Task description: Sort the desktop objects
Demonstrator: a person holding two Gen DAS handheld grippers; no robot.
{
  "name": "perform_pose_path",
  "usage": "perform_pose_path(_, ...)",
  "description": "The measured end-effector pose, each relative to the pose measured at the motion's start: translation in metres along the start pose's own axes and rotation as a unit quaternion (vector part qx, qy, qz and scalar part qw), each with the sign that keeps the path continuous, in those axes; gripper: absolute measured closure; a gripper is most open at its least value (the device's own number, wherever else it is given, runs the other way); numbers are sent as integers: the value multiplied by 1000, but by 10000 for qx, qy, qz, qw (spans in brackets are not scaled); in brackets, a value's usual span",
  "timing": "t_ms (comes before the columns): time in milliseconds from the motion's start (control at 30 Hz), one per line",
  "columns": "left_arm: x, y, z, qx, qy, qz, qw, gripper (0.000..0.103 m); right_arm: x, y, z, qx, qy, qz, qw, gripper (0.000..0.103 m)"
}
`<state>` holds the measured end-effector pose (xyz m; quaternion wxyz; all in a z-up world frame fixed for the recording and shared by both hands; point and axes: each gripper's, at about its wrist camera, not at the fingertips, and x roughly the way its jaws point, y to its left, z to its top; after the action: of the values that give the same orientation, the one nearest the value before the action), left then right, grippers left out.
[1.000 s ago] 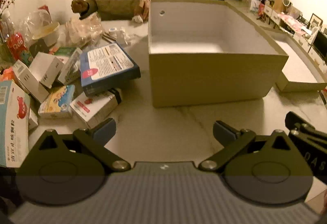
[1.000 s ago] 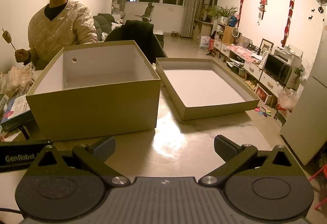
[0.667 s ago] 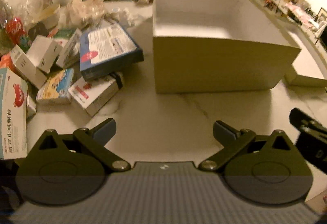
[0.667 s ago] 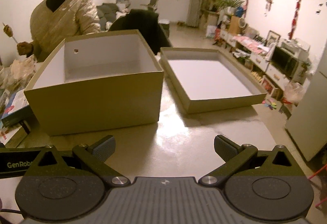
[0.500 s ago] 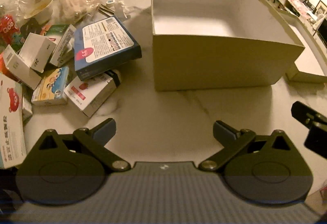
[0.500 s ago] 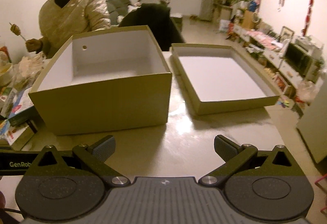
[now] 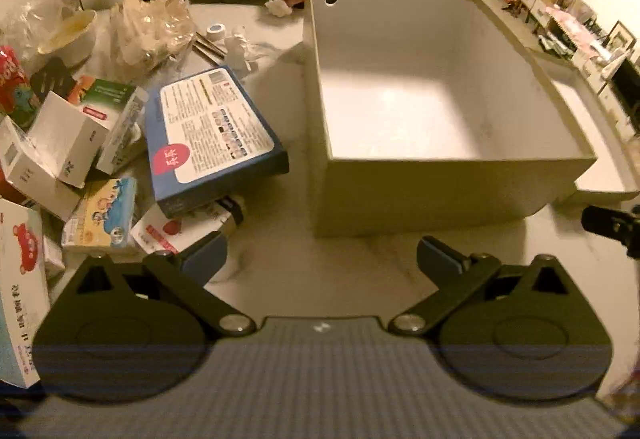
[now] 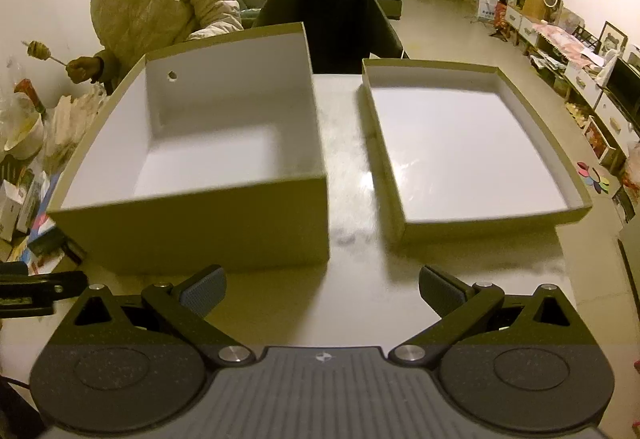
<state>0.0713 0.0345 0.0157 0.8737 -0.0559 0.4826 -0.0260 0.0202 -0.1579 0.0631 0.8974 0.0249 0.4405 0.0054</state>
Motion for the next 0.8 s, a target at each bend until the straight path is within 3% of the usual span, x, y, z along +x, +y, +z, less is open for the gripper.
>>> perform_pose_path(233,9,6,22,-77,409,-249,9988,0,14,-10,40,-105,376,276,9989,1)
perform_pose_path(433,20,4,39,22,469,-277,9985,2,31,-14,67,-119,544,234,9982,11)
perform_pose_path(533,26,4,43,-28,564,-352,9978,13,43,-15,73,-91,779,311,9964,25)
perform_pose_path(633,33,3,45,-58,690,-467,9965,21,53,-16,74,-61,924,354,9951,45)
perform_pose_path(733,37,5,45,-104,724,-514,9960,35,59,-16,73,-7,996,436,9941,62)
perform_pose_path(800,39,7,45,-175,731,-552,9956,53,59,-15,70,-48,1012,453,9938,75)
